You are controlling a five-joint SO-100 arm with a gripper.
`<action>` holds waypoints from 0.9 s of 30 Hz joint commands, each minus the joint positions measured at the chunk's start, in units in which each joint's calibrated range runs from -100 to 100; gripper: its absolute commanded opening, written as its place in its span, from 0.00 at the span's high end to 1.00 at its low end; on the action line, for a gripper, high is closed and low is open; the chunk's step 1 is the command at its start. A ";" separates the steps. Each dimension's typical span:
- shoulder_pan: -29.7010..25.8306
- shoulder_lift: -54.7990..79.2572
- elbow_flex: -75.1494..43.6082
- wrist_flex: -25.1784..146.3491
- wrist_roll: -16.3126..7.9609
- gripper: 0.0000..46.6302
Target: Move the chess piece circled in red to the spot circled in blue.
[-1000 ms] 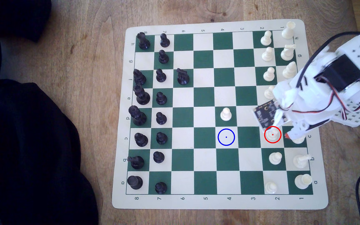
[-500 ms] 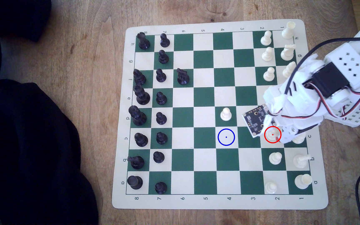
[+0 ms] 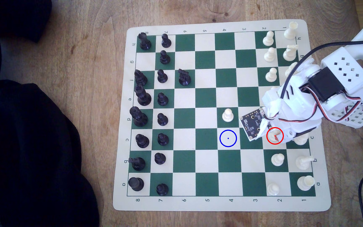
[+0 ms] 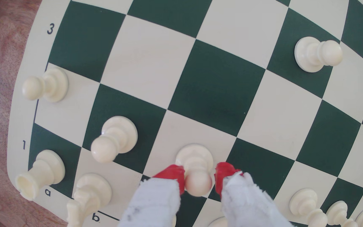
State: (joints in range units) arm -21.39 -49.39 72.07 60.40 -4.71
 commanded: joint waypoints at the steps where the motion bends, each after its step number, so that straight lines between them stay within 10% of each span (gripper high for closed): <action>1: -0.55 0.07 -0.90 -0.53 0.29 0.88; 27: 6.17 15.27 -26.38 -0.94 1.56 0.99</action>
State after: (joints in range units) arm -17.63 -41.18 51.38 65.34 -3.25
